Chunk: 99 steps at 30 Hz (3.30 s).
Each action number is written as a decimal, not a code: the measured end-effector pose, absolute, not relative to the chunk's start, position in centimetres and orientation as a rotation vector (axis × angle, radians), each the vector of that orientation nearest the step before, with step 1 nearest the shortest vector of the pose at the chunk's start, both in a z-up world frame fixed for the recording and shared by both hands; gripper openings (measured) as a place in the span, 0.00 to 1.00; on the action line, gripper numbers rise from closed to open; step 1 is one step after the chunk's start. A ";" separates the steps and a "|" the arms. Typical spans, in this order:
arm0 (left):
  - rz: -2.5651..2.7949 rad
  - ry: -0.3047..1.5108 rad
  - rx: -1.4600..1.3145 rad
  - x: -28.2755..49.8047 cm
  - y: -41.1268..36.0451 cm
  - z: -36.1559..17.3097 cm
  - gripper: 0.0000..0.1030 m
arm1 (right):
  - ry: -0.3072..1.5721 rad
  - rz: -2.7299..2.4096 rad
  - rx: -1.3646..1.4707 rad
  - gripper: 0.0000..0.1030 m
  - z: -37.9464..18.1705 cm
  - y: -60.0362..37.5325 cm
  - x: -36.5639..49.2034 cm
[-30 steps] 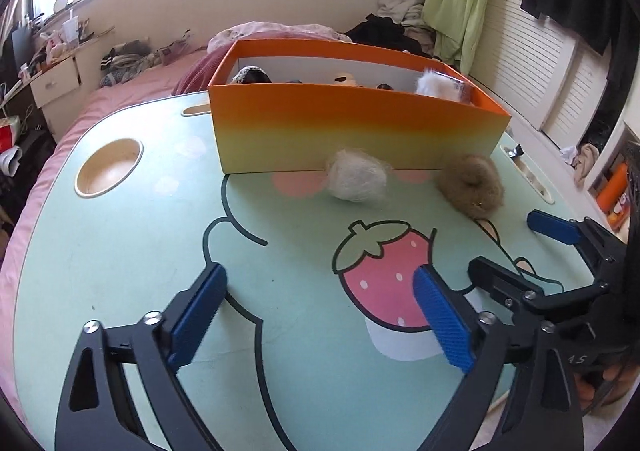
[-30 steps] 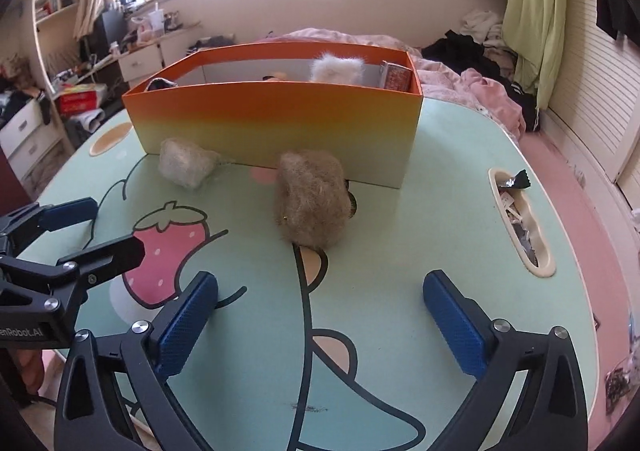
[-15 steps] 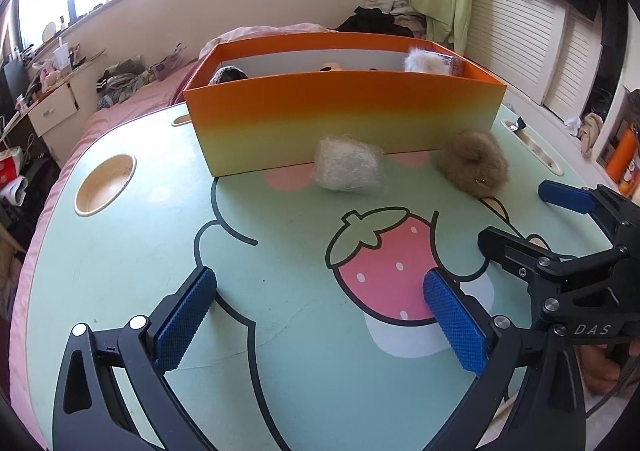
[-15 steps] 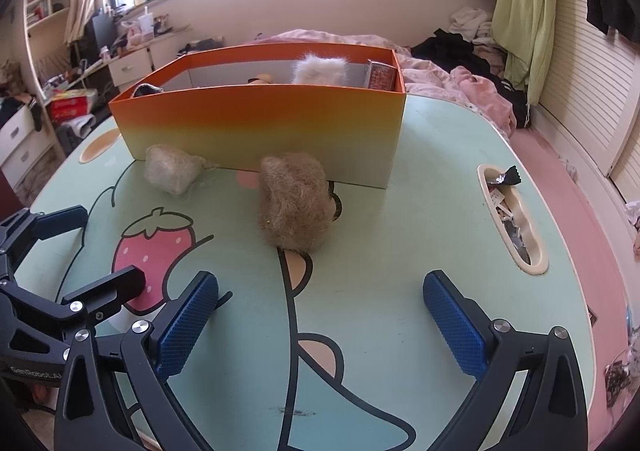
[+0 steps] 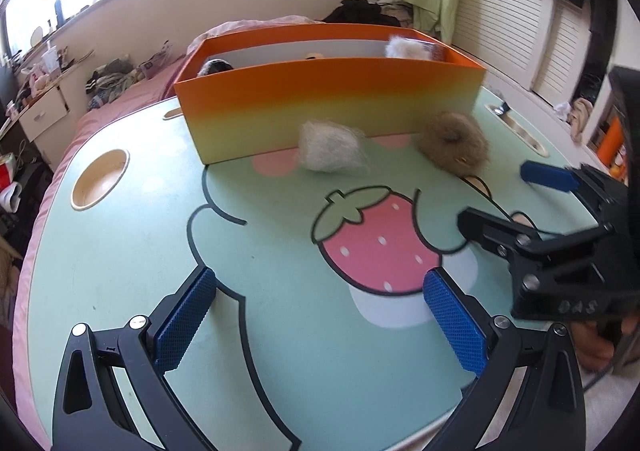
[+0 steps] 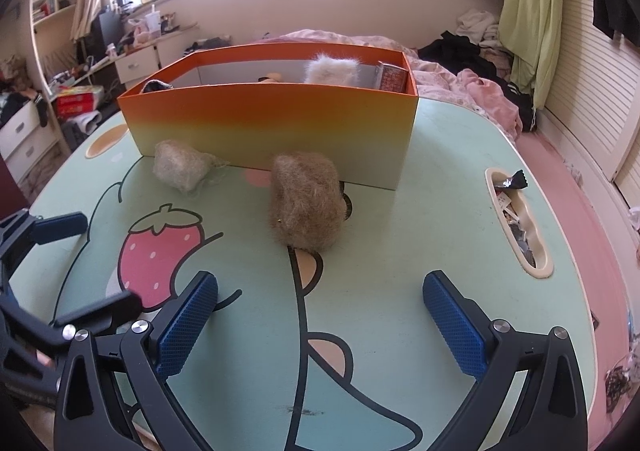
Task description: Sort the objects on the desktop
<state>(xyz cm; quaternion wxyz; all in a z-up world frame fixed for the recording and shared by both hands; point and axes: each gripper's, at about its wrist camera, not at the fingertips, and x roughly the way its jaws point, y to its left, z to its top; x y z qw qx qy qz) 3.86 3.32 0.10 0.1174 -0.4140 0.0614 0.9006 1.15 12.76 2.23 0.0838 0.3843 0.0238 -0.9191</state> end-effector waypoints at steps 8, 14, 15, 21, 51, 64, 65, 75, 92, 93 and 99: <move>2.657 0.175 -1.132 4.3 3.0 -0.1 1.00 | 0.065 -2.743 1.144 1.00 2.3 12.8 1.1; 2.657 0.170 -1.112 4.2 3.0 -0.1 1.00 | -0.020 -2.709 1.153 0.94 3.0 13.6 0.5; 2.656 0.170 -1.110 4.2 2.9 -0.2 1.00 | -0.050 -2.702 1.159 0.91 3.2 13.9 0.2; 2.660 0.169 -1.100 4.4 2.7 -0.2 1.00 | -0.102 -2.683 1.202 0.73 4.5 13.7 -3.0; 2.606 0.203 -1.064 -1.1 4.7 4.3 0.84 | -0.202 -2.672 0.974 0.23 7.2 16.3 0.3; 2.565 0.120 -1.084 -1.4 2.4 3.3 0.30 | -0.179 -2.709 0.924 0.23 8.1 16.4 0.2; 2.560 0.073 -1.055 -1.1 1.9 4.2 0.30 | -0.173 -2.713 0.911 0.23 8.6 16.2 -0.3; 2.700 -0.243 -0.923 -7.6 -0.7 10.1 0.61 | -0.139 -2.785 0.872 0.28 12.2 13.7 -9.1; 2.805 0.126 -0.987 -3.6 1.7 5.3 0.80 | 0.055 -2.730 1.113 0.58 7.1 10.5 -8.1; 2.793 0.127 -0.990 -3.2 1.4 5.4 0.80 | 0.055 -2.720 1.111 0.58 7.1 10.4 -8.0; 2.771 0.090 -0.945 -3.6 0.3 5.2 0.80 | 0.009 -2.744 1.044 0.57 7.2 10.2 -7.3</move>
